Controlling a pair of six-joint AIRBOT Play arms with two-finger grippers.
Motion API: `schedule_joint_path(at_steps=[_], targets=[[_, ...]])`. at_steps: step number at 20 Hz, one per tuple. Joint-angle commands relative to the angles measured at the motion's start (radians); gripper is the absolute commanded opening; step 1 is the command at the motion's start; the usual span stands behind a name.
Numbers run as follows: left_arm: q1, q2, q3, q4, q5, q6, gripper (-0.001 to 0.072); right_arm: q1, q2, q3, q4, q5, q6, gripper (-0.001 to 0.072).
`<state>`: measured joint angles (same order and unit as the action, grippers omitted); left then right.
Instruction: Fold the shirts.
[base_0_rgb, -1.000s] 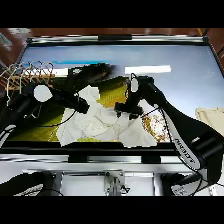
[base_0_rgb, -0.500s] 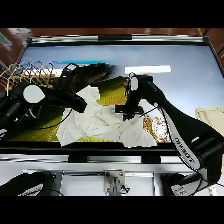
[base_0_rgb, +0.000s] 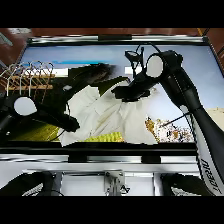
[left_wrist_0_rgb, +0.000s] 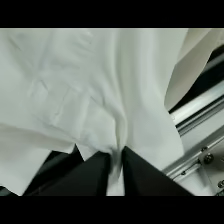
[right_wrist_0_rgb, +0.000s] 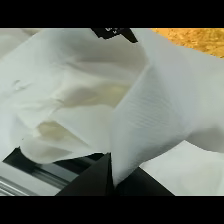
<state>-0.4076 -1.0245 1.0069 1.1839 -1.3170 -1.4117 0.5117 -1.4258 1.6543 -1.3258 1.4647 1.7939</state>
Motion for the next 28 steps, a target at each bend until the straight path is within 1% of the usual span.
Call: schedule_joint_path(at_steps=[1, 2, 4, 5, 7, 8, 9, 12, 13, 17, 18, 19, 20, 21, 23, 26, 27, 28], targets=[[-0.008, 0.006, -0.079, -0.047, -0.011, -0.034, 0.0528, 0.067, 0.031, 0.01, -0.036, 0.045, -0.013, 0.0075], [0.013, 0.008, -0.056, -0.027, -0.012, -0.033, 0.0715, 0.088, 0.031, 0.01, -0.063, 0.051, -0.013, 0.0075], [0.074, 0.008, 0.013, 0.058, -0.004, -0.033, 0.072, 0.117, 0.031, 0.01, -0.106, 0.067, -0.013, 0.0075], [0.116, 0.008, 0.05, 0.097, 0.02, -0.027, 0.072, 0.123, 0.031, 0.01, -0.115, 0.079, -0.013, 0.0075], [0.191, 0.006, 0.082, 0.106, 0.127, 0.016, 0.0718, 0.127, 0.031, 0.01, -0.121, 0.102, -0.012, 0.0075], [0.21, -0.005, 0.081, 0.107, 0.177, 0.016, 0.0717, 0.127, 0.031, 0.01, -0.121, 0.105, -0.012, 0.0075], [0.215, -0.031, 0.081, 0.105, 0.201, 0.017, 0.0717, 0.127, 0.031, 0.01, -0.121, 0.104, -0.011, 0.0075], [0.173, -0.161, 0.082, 0.016, 0.203, 0.112, 0.0713, 0.127, 0.031, 0.01, -0.121, 0.103, -0.007, 0.0075], [0.148, -0.204, 0.082, -0.008, 0.203, 0.139, 0.0669, 0.127, 0.031, 0.01, -0.121, 0.104, -0.004, 0.0075], [0.058, -0.326, 0.082, -0.013, 0.209, 0.198, 0.066, 0.127, 0.031, 0.01, -0.126, 0.104, 0.0, 0.0075], [0.048, -0.34, 0.082, -0.018, 0.225, 0.2, 0.0659, 0.127, 0.03, 0.01, -0.135, 0.104, 0.001, 0.0075], [0.043, -0.346, 0.082, -0.018, 0.249, 0.193, 0.0585, 0.127, 0.03, 0.01, -0.15, 0.109, 0.008, 0.0076], [0.045, -0.344, 0.084, -0.018, 0.264, 0.167, 0.0283, 0.127, 0.03, 0.01, -0.166, 0.119, 0.019, 0.0075], [0.053, -0.343, 0.098, -0.018, 0.253, 0.154, 0.0058, 0.127, 0.03, 0.01, -0.184, 0.138, 0.029, 0.0075], [0.073, -0.329, 0.155, -0.015, 0.211, 0.151, 0.0055, 0.127, 0.03, 0.009, -0.233, 0.18, 0.029, 0.0075], [0.117, -0.256, 0.262, 0.002, 0.164, 0.151, 0.0055, 0.127, 0.03, -0.041, -0.271, 0.196, 0.03, 0.0076], [0.129, -0.223, 0.284, 0.002, 0.154, 0.15, 0.0055, 0.127, 0.03, -0.079, -0.261, 0.192, 0.036, 0.0076], [0.134, -0.186, 0.289, 0.001, 0.145, 0.138, 0.0055, 0.127, 0.03, -0.122, -0.206, 0.179, 0.047, 0.0076]])
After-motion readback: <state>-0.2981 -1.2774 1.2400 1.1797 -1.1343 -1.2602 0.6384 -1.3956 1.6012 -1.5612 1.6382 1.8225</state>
